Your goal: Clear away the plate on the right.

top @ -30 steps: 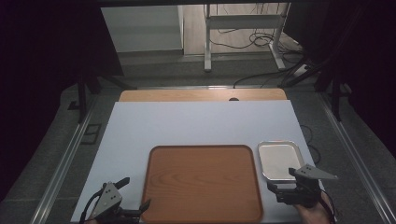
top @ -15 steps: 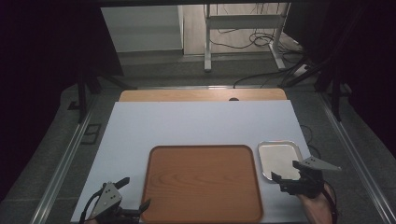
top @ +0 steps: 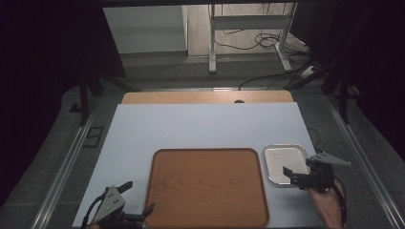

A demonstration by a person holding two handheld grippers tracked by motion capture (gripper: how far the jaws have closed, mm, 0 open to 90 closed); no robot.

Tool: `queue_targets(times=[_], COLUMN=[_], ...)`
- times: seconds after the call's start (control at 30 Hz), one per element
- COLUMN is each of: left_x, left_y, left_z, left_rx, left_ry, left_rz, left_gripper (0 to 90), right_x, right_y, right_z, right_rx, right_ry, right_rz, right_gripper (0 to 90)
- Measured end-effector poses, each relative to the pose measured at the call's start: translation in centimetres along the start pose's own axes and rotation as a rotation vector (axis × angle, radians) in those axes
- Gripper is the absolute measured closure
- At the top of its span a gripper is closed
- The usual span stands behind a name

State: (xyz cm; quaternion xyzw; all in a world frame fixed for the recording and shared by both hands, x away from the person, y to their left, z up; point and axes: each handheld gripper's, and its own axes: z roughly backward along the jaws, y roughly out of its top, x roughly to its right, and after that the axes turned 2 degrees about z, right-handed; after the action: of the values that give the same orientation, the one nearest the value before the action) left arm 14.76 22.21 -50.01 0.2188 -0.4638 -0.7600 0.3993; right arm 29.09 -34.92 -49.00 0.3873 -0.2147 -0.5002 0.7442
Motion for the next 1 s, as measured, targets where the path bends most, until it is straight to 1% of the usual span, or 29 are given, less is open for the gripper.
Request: queue_targets(times=[0.1,0.17,0.2,0.3,0.37,0.5,0.7,0.77,0.9,1.0], left_x=[0.0,0.0,0.0,0.0,0.0,0.0,0.0,0.0,0.0,0.0], left_y=[0.0,0.0,0.0,0.0,0.0,0.0,0.0,0.0,0.0,0.0], left_z=[0.0,0.0,0.0,0.0,0.0,0.0,0.0,0.0,0.0,0.0], left_rx=[-0.001,-0.001,-0.001,-0.001,-0.001,-0.001,-0.002,-0.003,-0.004,-0.006], left_ry=[0.0,0.0,0.0,0.0,-0.001,-0.001,0.0,0.0,0.001,0.002], left_rz=[0.0,0.0,-0.001,-0.001,-0.001,0.0,-0.001,-0.001,-0.004,-0.007], left_gripper=[1.7,1.7,1.7,1.7,1.7,1.7,1.8,1.8,1.8,1.8], right_x=[0.7,1.1,1.4,2.0,2.3,3.0,4.4,4.8,5.7,6.1], right_y=[0.2,0.3,0.4,0.5,0.7,1.0,0.9,0.9,0.8,0.9], right_z=[0.0,0.0,0.0,-0.1,-0.1,-0.2,-0.6,-0.6,-0.9,-1.1], right_rx=[0.008,0.01,0.008,-0.006,-0.018,-0.039,-0.076,-0.09,-0.13,-0.149], right_ry=[-0.007,-0.021,-0.028,-0.037,-0.054,-0.078,-0.123,-0.122,-0.114,-0.126], right_rz=[-0.038,-0.048,-0.056,-0.103,-0.109,-0.119,-0.127,-0.131,-0.148,-0.139], right_gripper=[0.3,0.3,0.3,1.1,3.0,11.1,24.0,29.1,35.2,42.9])
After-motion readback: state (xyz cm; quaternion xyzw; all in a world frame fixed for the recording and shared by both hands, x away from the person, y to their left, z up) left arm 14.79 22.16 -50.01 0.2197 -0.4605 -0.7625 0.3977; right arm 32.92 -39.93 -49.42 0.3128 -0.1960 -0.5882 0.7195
